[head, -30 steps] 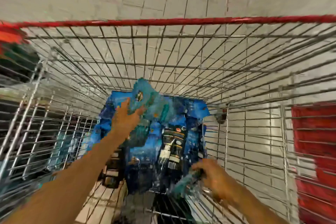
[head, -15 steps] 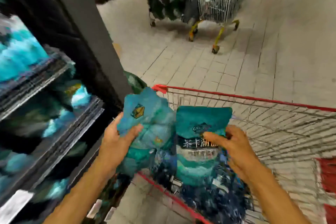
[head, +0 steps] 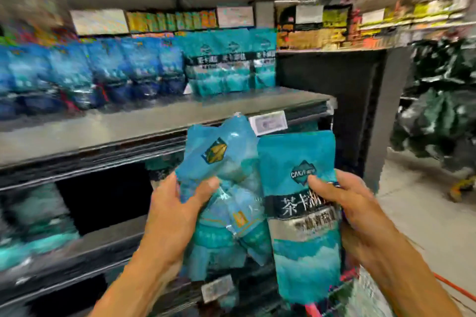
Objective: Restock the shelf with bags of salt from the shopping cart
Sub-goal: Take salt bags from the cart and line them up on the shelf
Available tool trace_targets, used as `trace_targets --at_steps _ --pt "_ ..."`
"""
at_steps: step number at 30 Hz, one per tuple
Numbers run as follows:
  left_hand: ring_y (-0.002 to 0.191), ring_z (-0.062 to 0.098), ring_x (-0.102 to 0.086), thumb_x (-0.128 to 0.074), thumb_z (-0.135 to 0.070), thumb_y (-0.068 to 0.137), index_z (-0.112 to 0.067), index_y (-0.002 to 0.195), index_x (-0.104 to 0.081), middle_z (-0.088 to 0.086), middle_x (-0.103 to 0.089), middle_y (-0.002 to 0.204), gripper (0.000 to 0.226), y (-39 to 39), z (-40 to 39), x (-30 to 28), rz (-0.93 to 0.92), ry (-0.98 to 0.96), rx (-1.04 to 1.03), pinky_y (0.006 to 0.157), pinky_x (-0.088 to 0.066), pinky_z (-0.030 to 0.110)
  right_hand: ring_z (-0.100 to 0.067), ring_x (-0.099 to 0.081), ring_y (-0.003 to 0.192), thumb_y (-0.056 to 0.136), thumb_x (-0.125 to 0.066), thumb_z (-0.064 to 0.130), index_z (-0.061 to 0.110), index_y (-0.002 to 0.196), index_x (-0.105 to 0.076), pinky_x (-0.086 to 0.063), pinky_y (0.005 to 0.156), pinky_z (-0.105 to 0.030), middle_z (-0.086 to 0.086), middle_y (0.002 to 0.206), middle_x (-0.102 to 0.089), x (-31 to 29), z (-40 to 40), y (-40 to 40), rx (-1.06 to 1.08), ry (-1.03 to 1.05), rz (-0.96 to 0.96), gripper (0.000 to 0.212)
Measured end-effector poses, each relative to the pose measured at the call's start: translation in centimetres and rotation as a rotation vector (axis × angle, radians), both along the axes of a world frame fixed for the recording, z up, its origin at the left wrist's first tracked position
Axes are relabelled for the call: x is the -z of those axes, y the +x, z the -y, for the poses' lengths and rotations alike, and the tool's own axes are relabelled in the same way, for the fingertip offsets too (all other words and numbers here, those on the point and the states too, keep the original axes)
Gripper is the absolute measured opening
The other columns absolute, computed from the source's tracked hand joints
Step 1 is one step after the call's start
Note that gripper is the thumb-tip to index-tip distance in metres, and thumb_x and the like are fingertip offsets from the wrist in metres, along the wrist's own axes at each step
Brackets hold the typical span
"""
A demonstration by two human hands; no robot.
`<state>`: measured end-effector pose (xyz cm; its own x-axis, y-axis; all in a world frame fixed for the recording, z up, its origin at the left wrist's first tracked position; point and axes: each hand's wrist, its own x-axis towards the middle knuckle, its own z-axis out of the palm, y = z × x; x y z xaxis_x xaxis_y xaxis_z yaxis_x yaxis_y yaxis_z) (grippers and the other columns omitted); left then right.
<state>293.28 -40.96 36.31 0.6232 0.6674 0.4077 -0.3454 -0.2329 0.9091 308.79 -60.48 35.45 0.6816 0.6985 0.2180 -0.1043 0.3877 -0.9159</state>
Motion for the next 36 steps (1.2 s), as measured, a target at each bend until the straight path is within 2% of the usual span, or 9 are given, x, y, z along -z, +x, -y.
trace_targets --at_steps 10,15,18,22,26,30,32,34,36 --pt "0.088 0.011 -0.073 -0.071 -0.007 0.085 -0.018 0.102 -0.070 -0.006 -0.077 0.097 0.020 -4.0 -10.5 -12.0 0.184 0.097 -0.196 0.070 -0.058 0.023 -0.026 -0.071 0.091 0.072 -0.074 0.027 0.008 0.119 -0.068 -0.059 0.083 -0.045 -0.012 0.114 -0.072 -12.9 -13.0 -0.4 -0.055 0.061 0.098 0.051" --pt "0.074 0.005 -0.071 -0.073 -0.010 0.083 -0.020 0.093 -0.069 -0.009 -0.076 0.087 0.015 -2.0 -15.0 -16.5 0.222 0.088 -0.250 0.063 -0.056 0.021 -0.020 -0.073 0.084 0.087 -0.069 0.019 0.015 0.105 -0.071 -0.062 0.071 -0.041 -0.005 0.102 -0.076 -18.0 -16.4 4.3 0.002 0.058 0.071 0.018" --pt "0.074 0.005 -0.071 -0.071 -0.008 0.084 -0.019 0.096 -0.068 -0.008 -0.075 0.091 0.016 -0.6 -17.2 -17.9 0.243 0.065 -0.274 0.066 -0.056 0.022 -0.021 -0.073 0.086 0.090 -0.067 0.015 0.016 0.103 -0.069 -0.062 0.069 -0.041 -0.006 0.104 -0.075 -20.1 -18.1 9.5 0.080 0.047 0.061 0.013" --pt "0.087 0.013 -0.073 -0.071 -0.010 0.085 -0.020 0.102 -0.069 -0.004 -0.076 0.100 0.020 0.9 -19.6 -18.1 0.257 0.023 -0.316 0.073 -0.059 0.030 -0.021 -0.072 0.086 0.089 -0.069 0.016 0.018 0.104 -0.069 -0.062 0.062 -0.039 -0.005 0.109 -0.074 -20.9 -20.1 18.1 0.208 0.020 0.046 0.015" --pt "0.086 0.012 -0.073 -0.071 -0.012 0.085 -0.020 0.104 -0.071 -0.005 -0.076 0.100 0.021 1.8 -21.4 -17.4 0.263 0.000 -0.374 0.072 -0.058 0.029 -0.016 -0.073 0.065 0.090 -0.069 0.012 0.016 0.108 -0.069 -0.058 0.050 -0.036 0.000 0.083 -0.077 -19.8 -22.5 26.3 0.278 0.013 0.029 0.019" --pt "0.084 0.012 -0.074 -0.070 -0.010 0.085 -0.018 0.103 -0.072 -0.003 -0.077 0.099 0.020 2.3 -22.5 -16.7 0.283 0.009 -0.409 0.064 -0.060 0.025 -0.012 -0.072 0.062 0.086 -0.072 0.009 0.012 0.107 -0.071 -0.061 0.069 -0.041 0.001 0.081 -0.077 -18.3 -25.5 32.7 0.352 0.027 0.030 0.021" --pt "0.088 0.015 -0.074 -0.071 -0.011 0.084 -0.019 0.102 -0.072 -0.002 -0.077 0.100 0.019 2.3 -22.7 -16.3 0.269 0.002 -0.419 0.069 -0.061 0.031 -0.011 -0.071 0.062 0.082 -0.075 0.005 0.011 0.102 -0.071 -0.061 0.064 -0.035 -0.009 0.098 -0.077 -17.3 -26.4 34.6 0.394 0.008 0.078 0.021" --pt "0.090 0.017 -0.074 -0.071 -0.012 0.084 -0.020 0.102 -0.073 -0.002 -0.076 0.102 0.019 2.4 -23.1 -15.9 0.267 0.015 -0.431 0.072 -0.061 0.033 -0.009 -0.070 0.068 0.072 -0.083 0.006 0.012 0.097 -0.070 -0.059 0.061 -0.026 -0.013 0.110 -0.072 -16.5 -26.5 36.3 0.434 -0.124 0.225 0.028" --pt "0.088 0.016 -0.074 -0.071 -0.011 0.084 -0.021 0.096 -0.075 -0.002 -0.077 0.100 0.016 2.5 -23.1 -15.6 0.272 0.028 -0.431 0.067 -0.061 0.029 -0.012 -0.071 0.082 0.053 -0.094 0.020 0.016 0.096 -0.071 -0.058 0.075 -0.028 -0.009 0.109 -0.072 -15.8 -26.1 36.8 0.417 -0.404 0.418 0.049"
